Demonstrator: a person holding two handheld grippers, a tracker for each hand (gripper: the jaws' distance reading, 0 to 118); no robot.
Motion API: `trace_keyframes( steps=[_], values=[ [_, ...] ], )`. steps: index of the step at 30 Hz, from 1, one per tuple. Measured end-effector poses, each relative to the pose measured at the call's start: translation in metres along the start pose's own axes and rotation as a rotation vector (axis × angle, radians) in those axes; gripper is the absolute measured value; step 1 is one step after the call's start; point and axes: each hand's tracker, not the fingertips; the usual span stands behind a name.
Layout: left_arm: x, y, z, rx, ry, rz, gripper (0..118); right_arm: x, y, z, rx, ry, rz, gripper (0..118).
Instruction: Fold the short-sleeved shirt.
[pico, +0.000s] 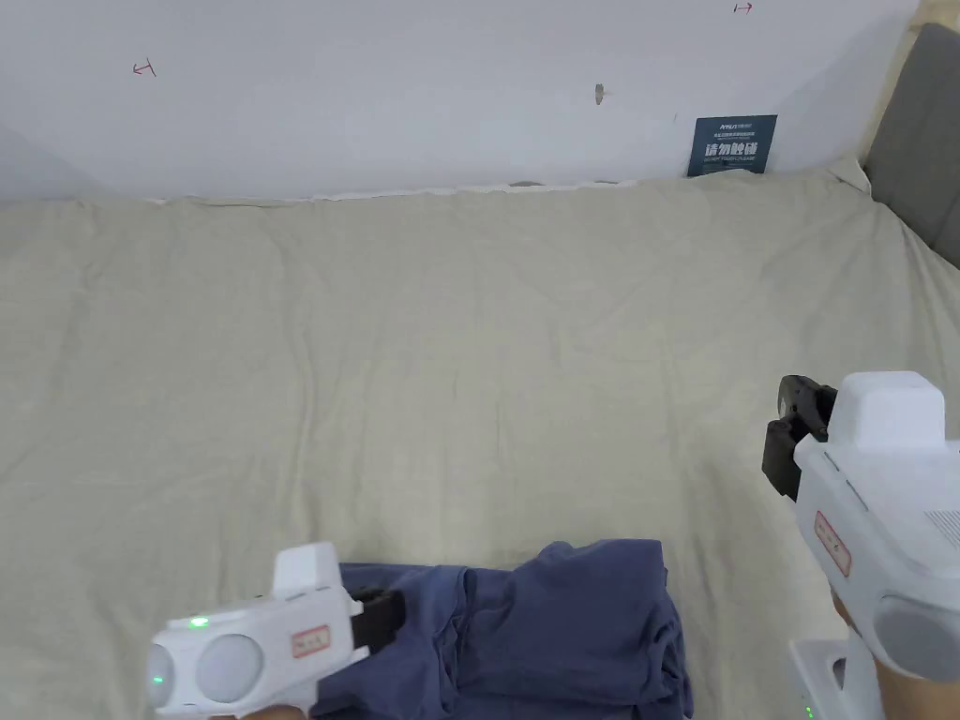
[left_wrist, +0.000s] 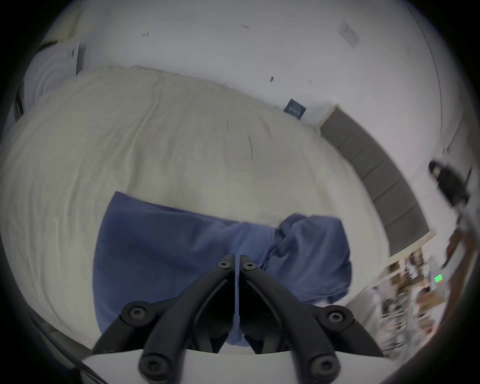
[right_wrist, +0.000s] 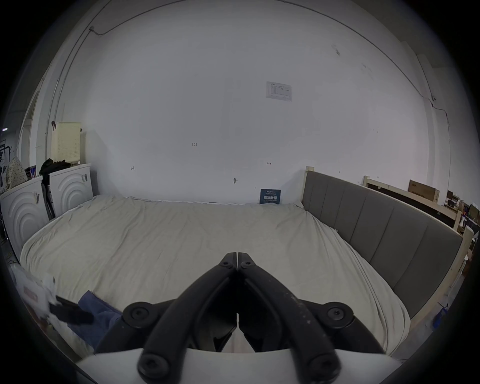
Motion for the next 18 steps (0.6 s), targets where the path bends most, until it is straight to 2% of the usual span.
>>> trace_keyframes(
  steps=[3,4,5,6,7,8,15,16,18],
  values=[
    [-0.036,0.015,0.017,0.002,-0.061,0.108,27,-0.003,0.000,-0.003,-0.004,0.004,0.002,1],
    [-0.048,0.018,0.020,0.009,-0.066,0.134,38,-0.005,0.000,-0.004,-0.006,0.007,0.003,1],
    [-0.059,0.022,0.022,-0.004,-0.061,0.149,54,-0.006,-0.001,-0.005,-0.007,0.009,0.003,1],
    [-0.067,0.024,0.021,-0.021,-0.056,0.171,75,-0.008,-0.001,-0.006,-0.010,0.010,0.005,1],
    [-0.075,0.025,0.020,-0.056,-0.058,0.194,103,-0.009,-0.001,-0.008,-0.013,0.012,0.006,1],
    [-0.084,0.027,0.018,-0.081,-0.064,0.205,117,-0.011,-0.001,-0.009,-0.016,0.014,0.007,1],
    [-0.133,0.023,-0.001,-0.110,-0.071,0.274,118,-0.023,-0.004,-0.019,-0.043,0.025,0.024,1],
    [-0.138,0.022,-0.005,-0.123,-0.084,0.286,113,-0.025,-0.004,-0.020,-0.048,0.024,0.030,1],
    [-0.145,0.018,-0.013,-0.132,-0.110,0.308,96,-0.026,-0.005,-0.022,-0.055,0.025,0.034,1]
  ],
)
